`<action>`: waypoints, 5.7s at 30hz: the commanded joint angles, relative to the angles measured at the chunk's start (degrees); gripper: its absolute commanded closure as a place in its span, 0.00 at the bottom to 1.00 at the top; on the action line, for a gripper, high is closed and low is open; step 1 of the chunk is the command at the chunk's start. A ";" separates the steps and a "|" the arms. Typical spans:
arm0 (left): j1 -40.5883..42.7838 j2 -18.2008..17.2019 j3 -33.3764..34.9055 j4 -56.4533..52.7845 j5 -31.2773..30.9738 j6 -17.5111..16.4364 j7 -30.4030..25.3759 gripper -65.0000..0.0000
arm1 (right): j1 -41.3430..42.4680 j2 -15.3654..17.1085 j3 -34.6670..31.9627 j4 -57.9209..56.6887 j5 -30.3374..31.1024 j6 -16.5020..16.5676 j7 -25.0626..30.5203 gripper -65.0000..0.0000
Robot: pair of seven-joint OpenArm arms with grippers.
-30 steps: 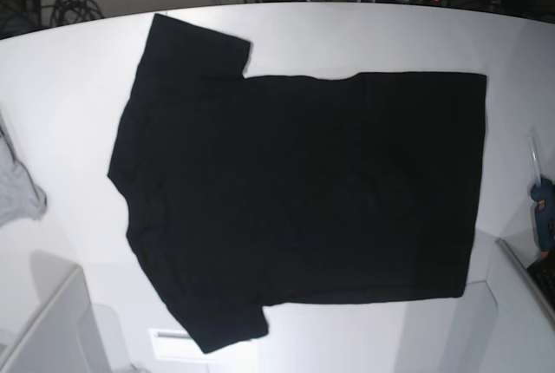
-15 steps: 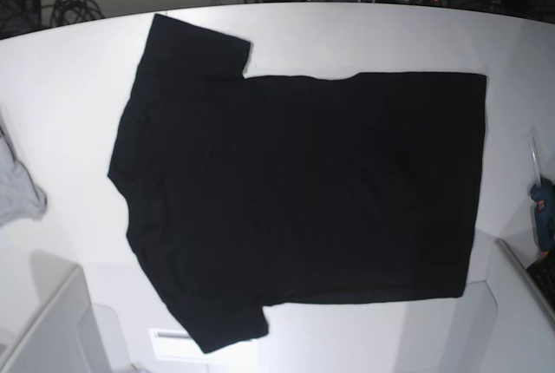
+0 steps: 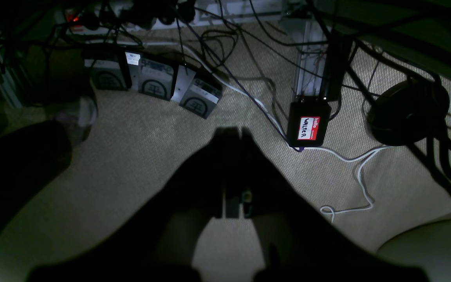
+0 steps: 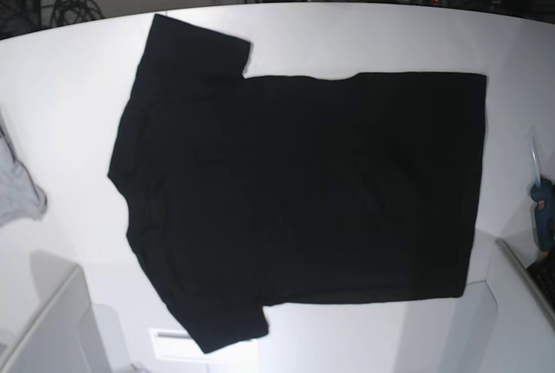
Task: Fold the T-shirt properly
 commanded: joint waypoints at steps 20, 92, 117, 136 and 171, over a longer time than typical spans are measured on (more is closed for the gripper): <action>10.54 -5.80 0.71 14.06 0.76 0.12 0.29 1.00 | -9.41 0.86 11.20 13.70 -0.06 -0.06 -2.76 1.00; 40.52 -23.03 -25.48 85.89 -57.35 -7.17 10.67 0.26 | -27.43 -1.95 22.89 90.35 36.60 16.21 -32.65 0.41; 20.39 -16.61 -28.56 76.31 -57.18 -7.35 31.68 0.26 | -27.34 -1.95 20.78 88.33 36.52 16.21 -32.65 0.60; 17.92 -16.70 -25.31 71.29 -57.18 -7.35 31.77 1.00 | -26.46 -2.04 21.22 87.54 36.52 16.21 -32.38 1.00; 39.46 -19.43 -23.73 93.54 -57.18 -7.35 31.77 1.00 | -34.81 -2.30 29.66 97.91 36.60 16.21 -32.82 1.00</action>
